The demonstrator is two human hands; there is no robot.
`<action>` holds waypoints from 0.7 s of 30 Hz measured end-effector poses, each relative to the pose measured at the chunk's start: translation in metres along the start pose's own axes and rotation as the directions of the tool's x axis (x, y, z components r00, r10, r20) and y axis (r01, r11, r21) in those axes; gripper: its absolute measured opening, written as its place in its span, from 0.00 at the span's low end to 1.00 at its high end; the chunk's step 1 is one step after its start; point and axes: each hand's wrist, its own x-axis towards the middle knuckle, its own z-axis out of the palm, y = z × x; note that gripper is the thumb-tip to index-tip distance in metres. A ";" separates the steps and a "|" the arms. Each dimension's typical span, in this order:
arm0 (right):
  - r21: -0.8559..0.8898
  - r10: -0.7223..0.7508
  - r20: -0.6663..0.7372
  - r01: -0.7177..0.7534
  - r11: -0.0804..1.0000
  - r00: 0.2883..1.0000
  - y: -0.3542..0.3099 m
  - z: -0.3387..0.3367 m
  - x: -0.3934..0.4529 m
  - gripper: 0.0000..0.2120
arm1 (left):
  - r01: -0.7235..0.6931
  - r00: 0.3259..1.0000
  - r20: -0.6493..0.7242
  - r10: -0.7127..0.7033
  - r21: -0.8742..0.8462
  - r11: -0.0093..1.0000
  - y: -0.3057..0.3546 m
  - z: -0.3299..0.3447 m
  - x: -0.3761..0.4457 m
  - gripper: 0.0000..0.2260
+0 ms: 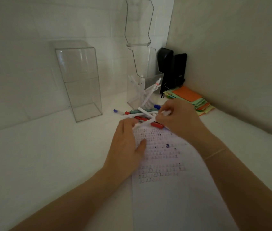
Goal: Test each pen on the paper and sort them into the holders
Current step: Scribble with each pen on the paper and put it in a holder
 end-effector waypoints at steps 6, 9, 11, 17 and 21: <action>0.852 0.146 0.029 -0.101 0.515 0.989 -0.008 -0.024 -0.016 0.08 | -0.034 0.999 -0.002 0.034 0.002 0.999 0.003 -0.001 -0.002 0.29; 0.968 0.205 0.249 -0.243 -0.054 0.947 -0.008 -0.013 -0.015 0.11 | -0.162 0.986 0.035 0.161 0.028 0.986 0.004 -0.001 -0.005 0.26; 0.921 0.173 0.351 -0.305 -0.243 0.920 -0.008 -0.007 -0.014 0.17 | -0.226 0.974 0.040 0.223 0.072 0.972 0.003 -0.001 -0.007 0.23; 0.815 0.051 0.415 -0.347 -0.465 0.908 -0.009 0.000 -0.013 0.22 | -0.285 0.957 0.087 0.277 0.110 0.952 -0.004 0.003 -0.005 0.15; 0.790 0.012 0.428 -0.367 -0.492 0.904 -0.010 -0.004 -0.014 0.21 | -0.244 0.964 0.133 0.232 0.081 0.966 -0.005 0.005 -0.005 0.15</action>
